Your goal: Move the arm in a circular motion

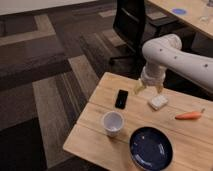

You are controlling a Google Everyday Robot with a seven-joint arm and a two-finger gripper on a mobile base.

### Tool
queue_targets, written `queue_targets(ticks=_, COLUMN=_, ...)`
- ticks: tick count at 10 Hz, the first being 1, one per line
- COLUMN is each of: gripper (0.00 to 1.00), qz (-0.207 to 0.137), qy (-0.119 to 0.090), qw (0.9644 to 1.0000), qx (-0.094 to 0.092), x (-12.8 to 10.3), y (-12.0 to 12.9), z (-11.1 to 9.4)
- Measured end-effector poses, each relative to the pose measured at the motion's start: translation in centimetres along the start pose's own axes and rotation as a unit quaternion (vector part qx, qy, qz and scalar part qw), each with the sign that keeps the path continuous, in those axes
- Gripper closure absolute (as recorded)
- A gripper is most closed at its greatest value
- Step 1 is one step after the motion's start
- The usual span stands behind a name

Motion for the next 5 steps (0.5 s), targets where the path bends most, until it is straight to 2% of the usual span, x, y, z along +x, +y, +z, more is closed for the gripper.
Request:
queue_targets(ticks=1, gripper=0.35, qz=0.011, qy=0.003, qw=0.9999, qx=0.011, x=4.2, y=0.1, z=-0.7)
queue_targets(ticks=2, gripper=0.35, qz=0.015, qy=0.009, qw=0.9997, qx=0.017, x=7.3, y=1.0, z=-1.1)
queue_targets(ticks=3, gripper=0.35, qz=0.011, qy=0.016, qw=0.9995, qx=0.024, x=11.3, y=3.7, z=-1.3)
queue_targets(ticks=4, gripper=0.35, qz=0.0, qy=0.018, qw=0.9995, qx=0.025, x=13.0, y=5.8, z=-1.4)
queue_targets(ticks=5, gripper=0.35, qz=-0.028, qy=0.021, qw=0.9992, qx=0.016, x=14.7, y=10.7, z=-1.6)
